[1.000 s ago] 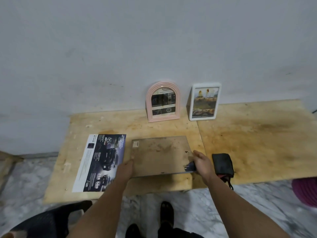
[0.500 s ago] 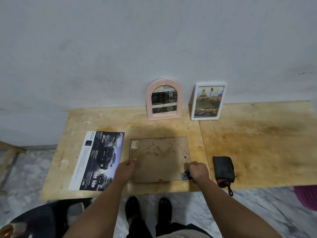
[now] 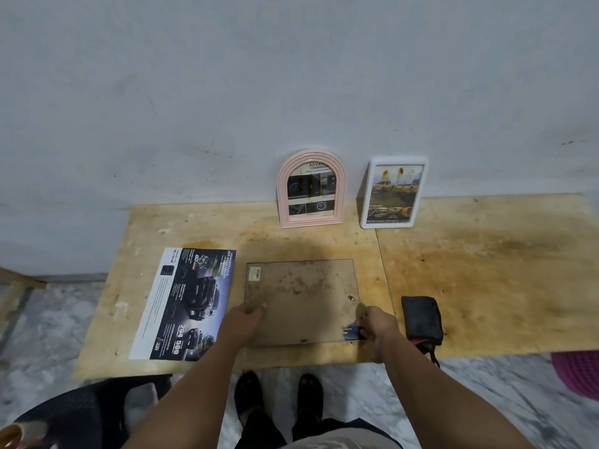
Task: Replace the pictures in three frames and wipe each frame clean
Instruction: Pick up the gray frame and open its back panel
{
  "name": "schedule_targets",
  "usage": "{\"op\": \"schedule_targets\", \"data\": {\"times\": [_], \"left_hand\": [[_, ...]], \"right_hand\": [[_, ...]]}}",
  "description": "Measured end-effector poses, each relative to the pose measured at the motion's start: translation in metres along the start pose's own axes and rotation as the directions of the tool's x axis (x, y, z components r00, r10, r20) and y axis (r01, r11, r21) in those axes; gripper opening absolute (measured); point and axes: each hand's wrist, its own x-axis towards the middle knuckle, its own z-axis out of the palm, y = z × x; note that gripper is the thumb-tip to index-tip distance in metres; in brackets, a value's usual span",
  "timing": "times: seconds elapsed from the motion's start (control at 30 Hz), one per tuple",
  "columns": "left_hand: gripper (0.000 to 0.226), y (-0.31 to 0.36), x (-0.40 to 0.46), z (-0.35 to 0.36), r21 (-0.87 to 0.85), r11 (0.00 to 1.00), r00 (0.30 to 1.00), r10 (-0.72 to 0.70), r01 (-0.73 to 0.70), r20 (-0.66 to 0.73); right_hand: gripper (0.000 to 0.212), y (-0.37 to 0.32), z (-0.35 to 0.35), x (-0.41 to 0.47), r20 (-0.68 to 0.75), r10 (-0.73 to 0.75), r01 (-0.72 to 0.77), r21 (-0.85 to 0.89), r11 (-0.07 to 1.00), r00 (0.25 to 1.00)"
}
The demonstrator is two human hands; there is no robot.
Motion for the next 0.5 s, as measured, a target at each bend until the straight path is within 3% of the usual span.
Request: {"op": "schedule_targets", "data": {"times": [0.3,0.5], "left_hand": [[0.091,-0.005,0.003,0.0,-0.054,0.998,1.0,-0.026,0.027,0.015],[0.083,-0.009,0.003,0.001,-0.08,0.996,0.999,-0.023,0.025,0.026]], "right_hand": [[0.02,0.007,-0.014,-0.003,0.163,-0.121,0.132,-0.062,0.989,0.979],[0.023,0.003,-0.017,0.003,0.2,-0.104,0.111,-0.023,0.994,0.974]]}}
